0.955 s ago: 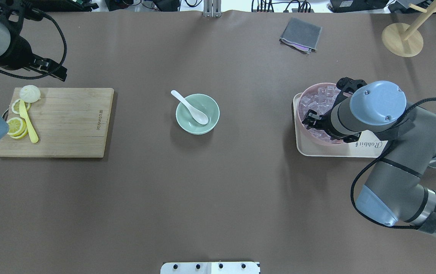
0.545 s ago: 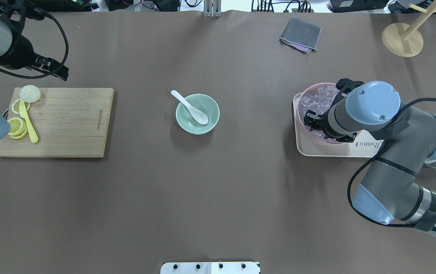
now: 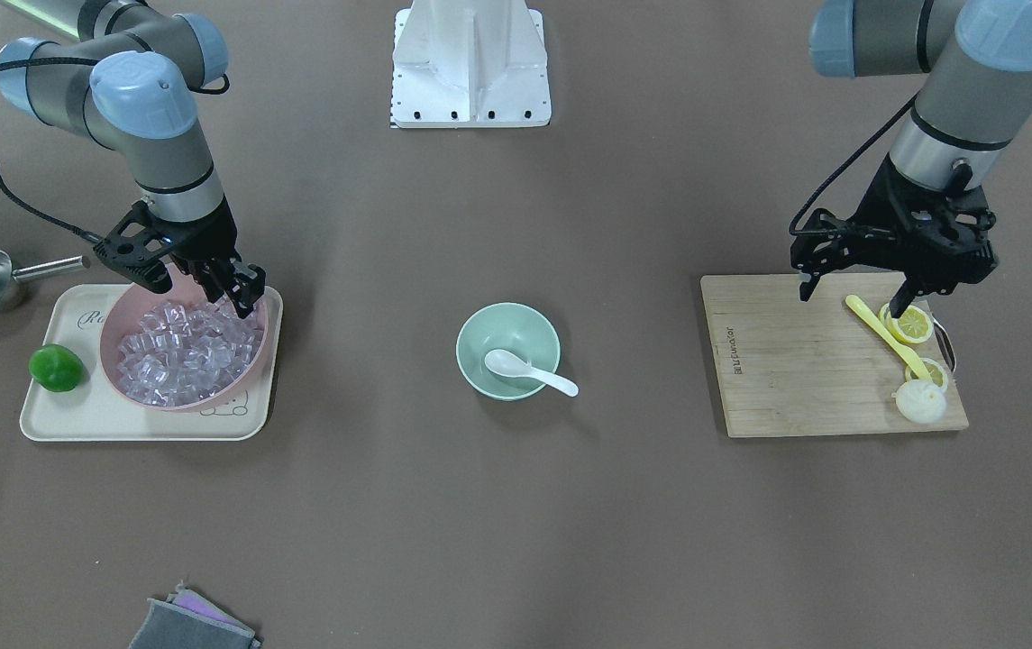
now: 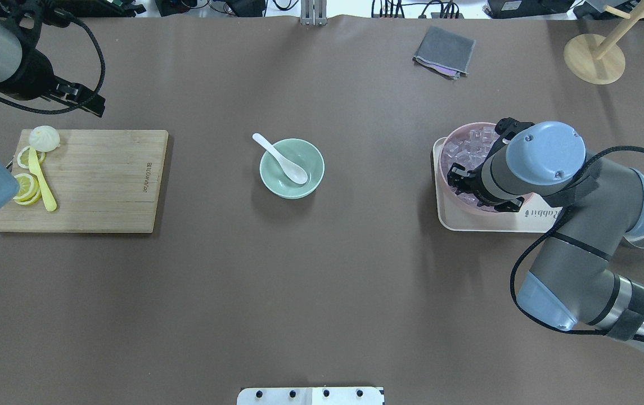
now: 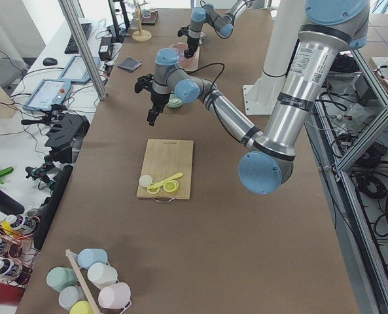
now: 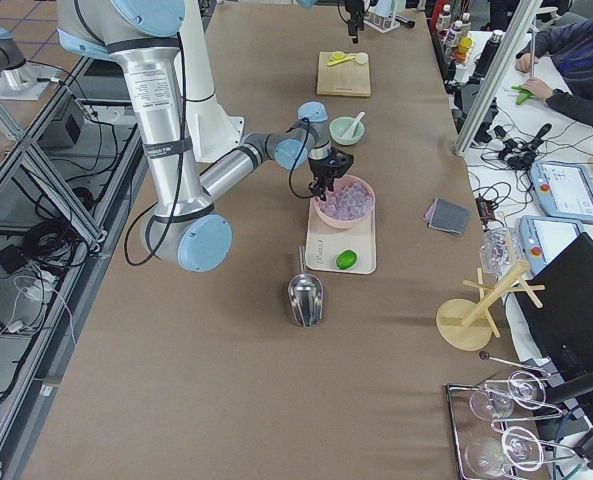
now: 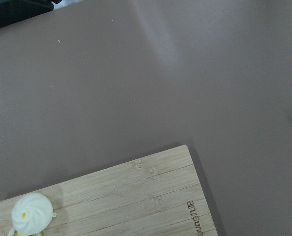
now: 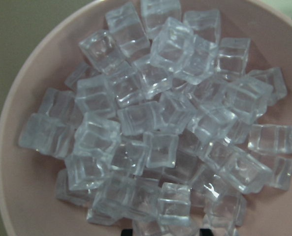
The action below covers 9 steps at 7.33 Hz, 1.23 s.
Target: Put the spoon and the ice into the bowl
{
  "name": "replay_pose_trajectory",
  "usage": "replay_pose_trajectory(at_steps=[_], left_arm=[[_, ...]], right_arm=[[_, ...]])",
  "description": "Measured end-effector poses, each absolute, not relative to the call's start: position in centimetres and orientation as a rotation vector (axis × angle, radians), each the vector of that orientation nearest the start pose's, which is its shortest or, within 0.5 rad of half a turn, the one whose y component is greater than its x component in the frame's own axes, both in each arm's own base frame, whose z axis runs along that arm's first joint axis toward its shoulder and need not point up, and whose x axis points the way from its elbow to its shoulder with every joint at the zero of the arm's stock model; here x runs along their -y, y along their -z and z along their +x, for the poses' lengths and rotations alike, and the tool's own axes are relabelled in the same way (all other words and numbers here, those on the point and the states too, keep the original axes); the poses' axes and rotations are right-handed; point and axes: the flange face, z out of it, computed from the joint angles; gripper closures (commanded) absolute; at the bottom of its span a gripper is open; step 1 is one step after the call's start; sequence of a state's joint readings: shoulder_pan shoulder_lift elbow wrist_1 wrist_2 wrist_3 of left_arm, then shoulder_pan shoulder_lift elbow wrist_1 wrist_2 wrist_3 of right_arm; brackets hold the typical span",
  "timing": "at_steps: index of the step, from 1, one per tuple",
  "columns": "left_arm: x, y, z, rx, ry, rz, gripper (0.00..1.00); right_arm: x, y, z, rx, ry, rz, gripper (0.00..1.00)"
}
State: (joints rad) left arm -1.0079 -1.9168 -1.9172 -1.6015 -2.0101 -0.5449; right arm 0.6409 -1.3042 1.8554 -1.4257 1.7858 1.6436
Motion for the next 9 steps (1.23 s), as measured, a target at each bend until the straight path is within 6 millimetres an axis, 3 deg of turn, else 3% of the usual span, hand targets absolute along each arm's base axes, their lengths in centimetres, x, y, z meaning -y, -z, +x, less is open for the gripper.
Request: replay_pose_trajectory(at_steps=[1,4,5,9], left_arm=[[54.0,-31.3,23.3,-0.731,-0.175,0.385,0.01],[54.0,-31.2,23.3,-0.731,-0.175,0.387,0.01],[54.0,-31.2,23.3,-0.731,-0.175,0.387,0.01],[53.9,-31.2,23.3,-0.734,-0.178,0.383,0.01]], right_arm=[[43.7,-37.7,-40.5,0.738,-0.610,-0.009,0.47],[43.2,-37.3,-41.5,0.745,-0.609,-0.015,0.76],[43.2,-37.4,-41.7,0.743,-0.606,-0.016,0.97],[43.6,-36.2,-40.9,0.763,-0.592,-0.002,1.00]])
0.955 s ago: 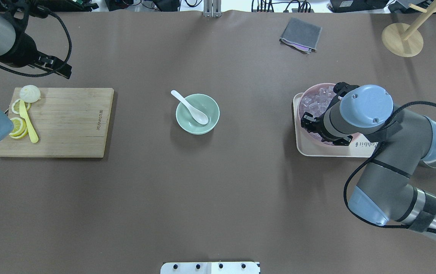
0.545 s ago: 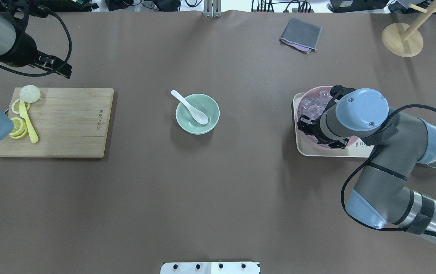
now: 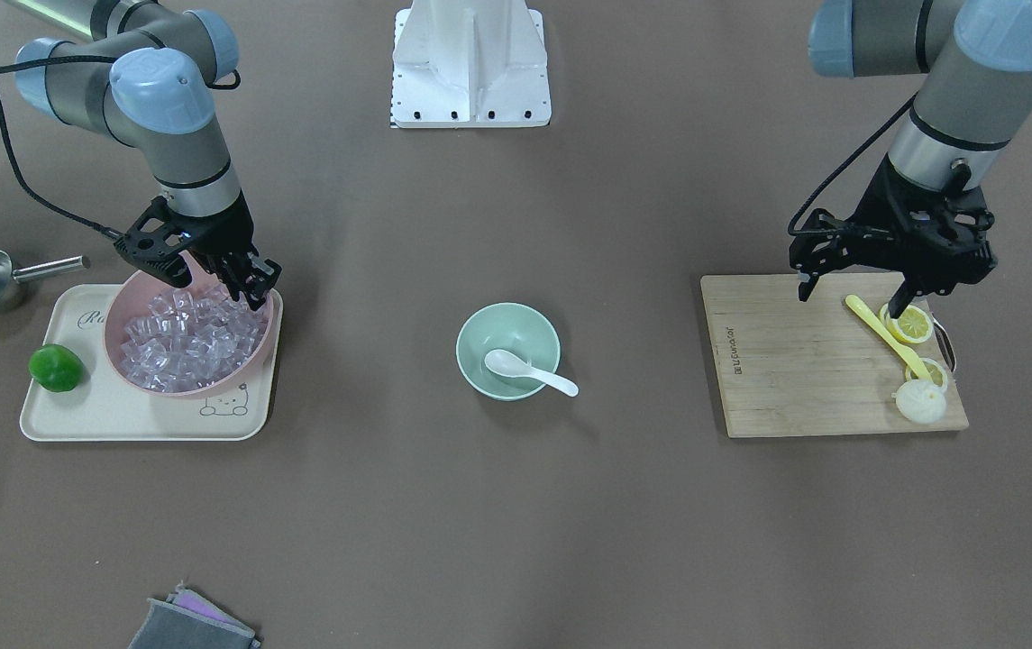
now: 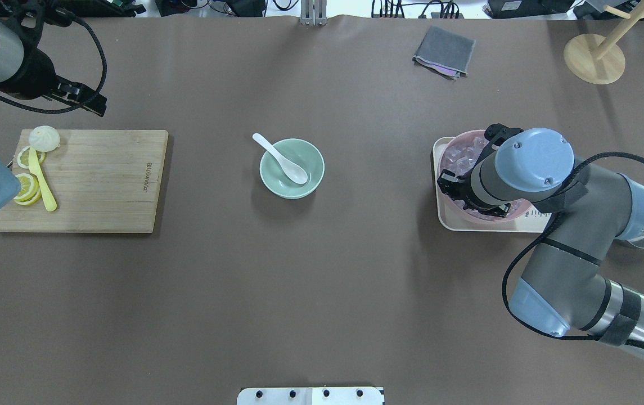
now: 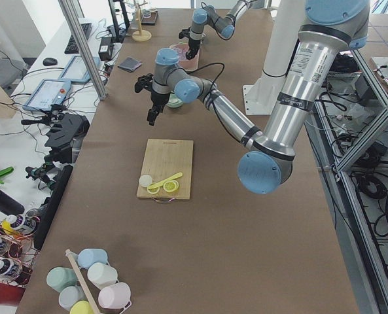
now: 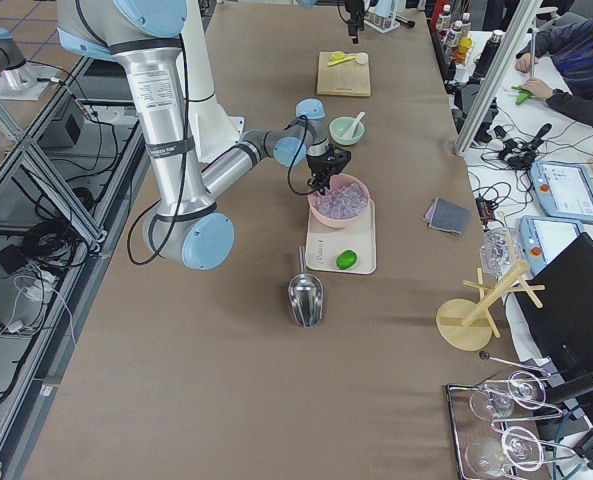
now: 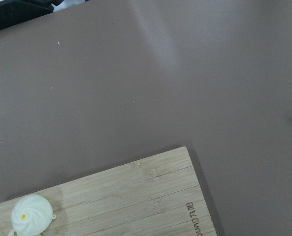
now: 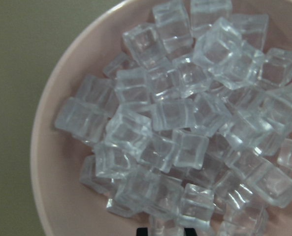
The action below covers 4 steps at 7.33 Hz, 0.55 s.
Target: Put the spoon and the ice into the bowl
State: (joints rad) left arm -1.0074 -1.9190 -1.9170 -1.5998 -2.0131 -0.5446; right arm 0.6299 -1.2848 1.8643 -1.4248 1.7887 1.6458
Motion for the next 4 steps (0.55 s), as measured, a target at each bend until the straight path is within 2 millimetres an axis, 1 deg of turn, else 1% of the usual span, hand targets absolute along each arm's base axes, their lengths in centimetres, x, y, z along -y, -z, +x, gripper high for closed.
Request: replay_pose_trajectory(at_steps=[2,3,4], left_arm=[[54.1,-31.0,23.4,-0.733,-0.176,0.362,0.01],[54.4,-30.7,23.0,-0.728,-0.188,0.340,0.01],[55.1,-30.7,21.5,-0.713,-0.225,0.328,0.01]], right_arm=[[44.8,-33.9,-40.0,0.792,-0.547,0.039,1.00],[45.6,-32.0,-39.8,0.796,-0.483,0.081,1.00],[46.4,-29.6,-39.8,0.800,-0.395,0.141,1.00]])
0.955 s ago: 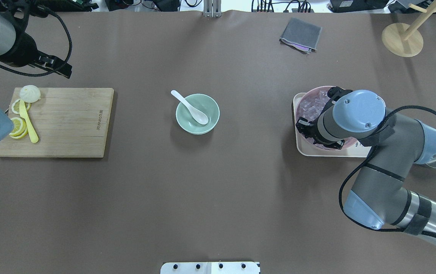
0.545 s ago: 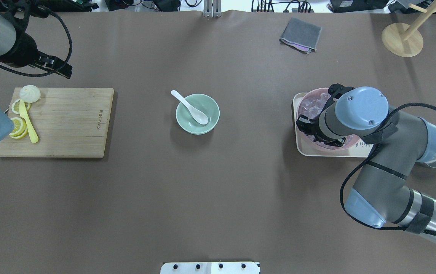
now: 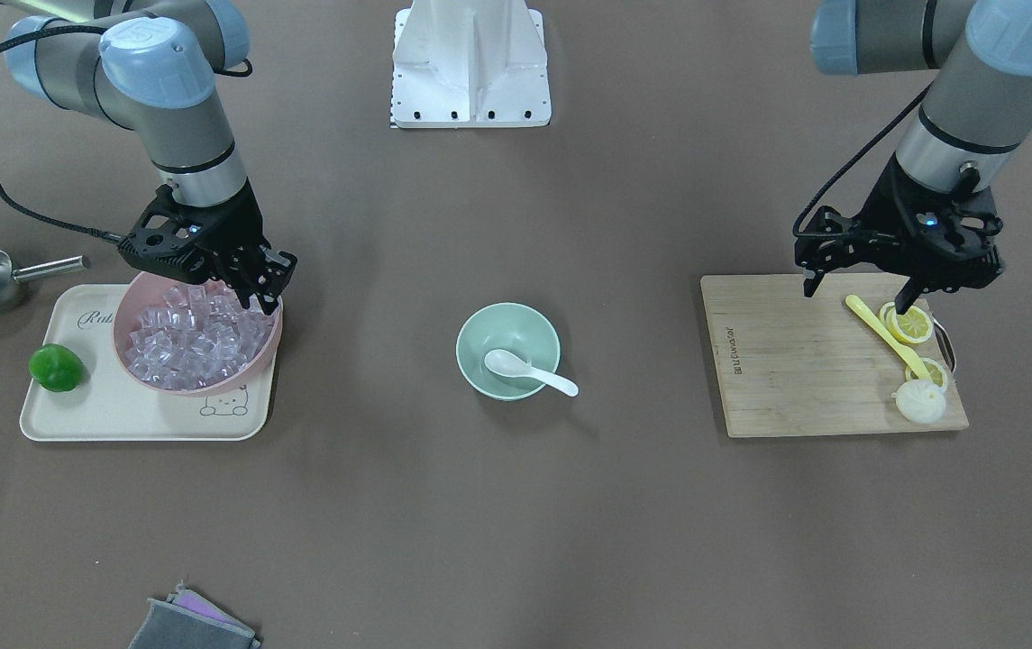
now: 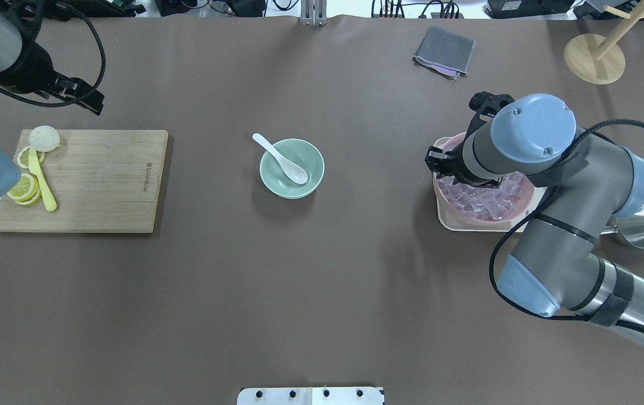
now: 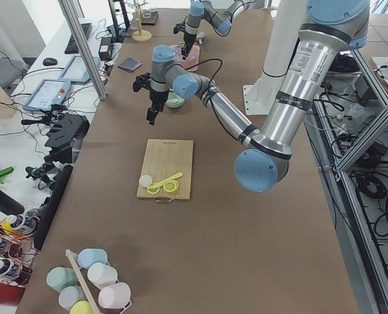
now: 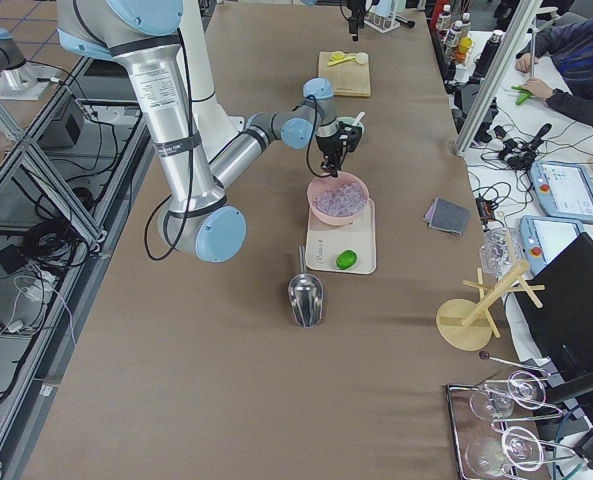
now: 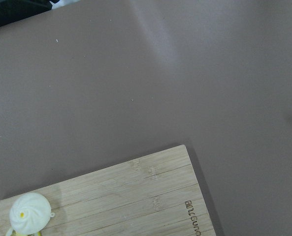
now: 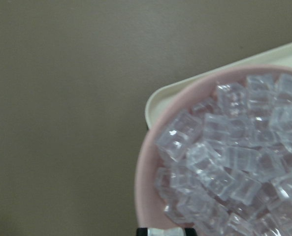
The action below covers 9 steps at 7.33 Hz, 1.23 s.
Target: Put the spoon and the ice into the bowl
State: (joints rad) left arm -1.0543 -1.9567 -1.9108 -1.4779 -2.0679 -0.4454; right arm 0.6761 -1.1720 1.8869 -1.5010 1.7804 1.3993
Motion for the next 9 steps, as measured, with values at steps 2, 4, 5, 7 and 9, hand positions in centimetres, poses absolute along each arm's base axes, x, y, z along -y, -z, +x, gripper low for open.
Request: replay_pose_trajectory(at_steps=[2,4,5,7,9], left_arm=[[57.8,-33.5,14.5,-0.728,-0.291,0.281,0.01],[58.1,-41.3,8.5,-0.766,-0.297,0.189,0.01],[57.1,-46.1,6.8,-0.766,-0.277,0.126,0.01],[56.0,-52.6,2.0,-0.758,-0.175,0.042,0.01],[54.3,-56.1,-2.5,-0.754,-0.157,0.039,0.01]], right_arm=[[47.0,-24.1,-40.8,0.827,-0.260,0.263,1.00],[46.5,-19.8,-43.8,0.844,-0.196,0.357,1.00],[45.9,-17.9,-46.1,0.843,-0.181,0.398,1.00],[45.5,-14.5,-51.2,0.834,-0.170,0.440,1.00],[45.4,-12.5,-56.3,0.803,-0.161,0.459,1.00]])
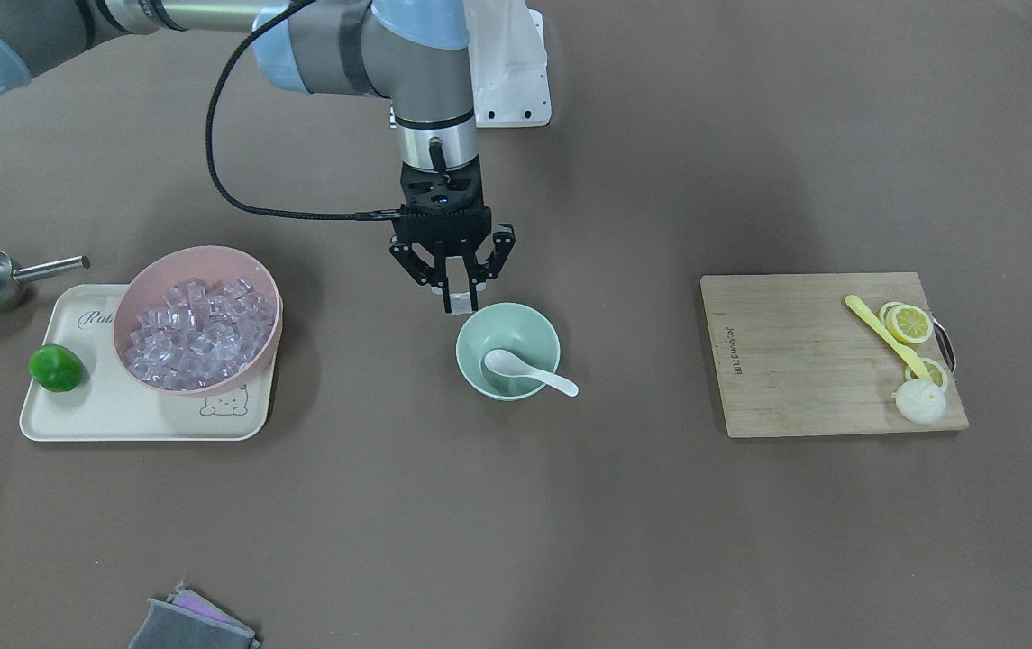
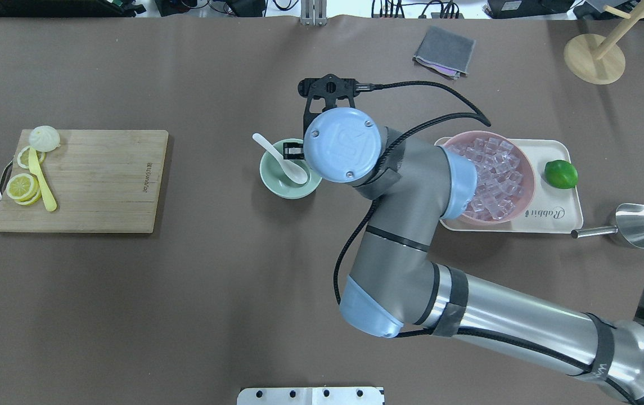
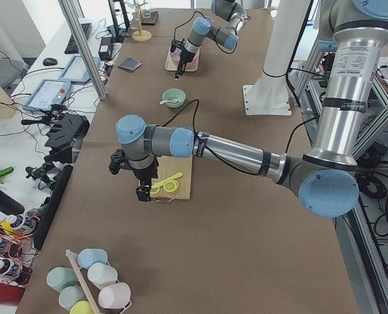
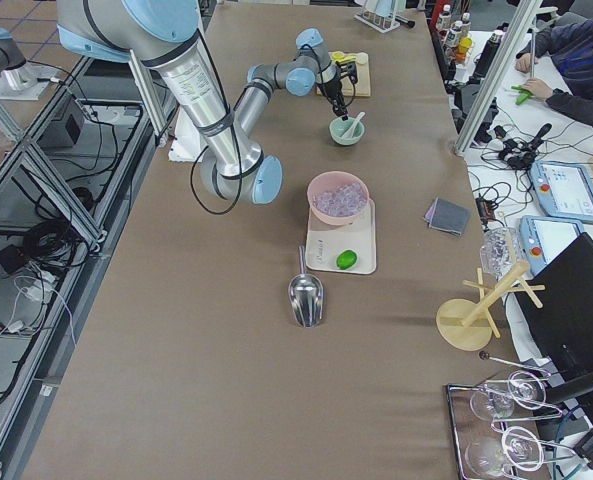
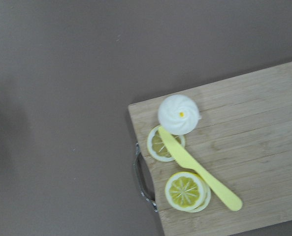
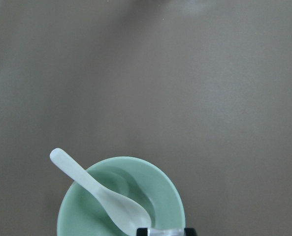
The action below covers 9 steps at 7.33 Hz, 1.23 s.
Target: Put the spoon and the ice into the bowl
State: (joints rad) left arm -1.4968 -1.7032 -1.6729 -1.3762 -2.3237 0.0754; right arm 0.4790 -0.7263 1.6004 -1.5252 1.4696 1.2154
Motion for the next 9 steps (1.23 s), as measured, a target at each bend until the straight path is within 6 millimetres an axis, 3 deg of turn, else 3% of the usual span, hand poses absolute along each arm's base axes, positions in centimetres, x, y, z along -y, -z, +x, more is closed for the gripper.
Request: replay_pose_trajectory(at_steps=[2,6,8,9], left_arm=[[53.0,-58.1,-3.5,-0.751,-0.217,0.041,0.01],[52.3,-59.1,-3.7,-0.751,-0.225,0.029,0.01],[52.2,-59.1,-3.6,-0.752,-0.226,0.028,0.01],[52.3,-59.1,-3.5,-0.752,-0.227,0.029,0.01]], right_arm=[[45.2,-12.0,-59.5,0.781,-0.149,0.463,1.00],[46.8,-12.6,-66.5,0.741,-0.134,0.467,1.00],[47.5,-13.6,-67.7,0.714,-0.123,0.474,1.00],[47.7,-14.0,-67.8,0.704,-0.121,0.479,0.77]])
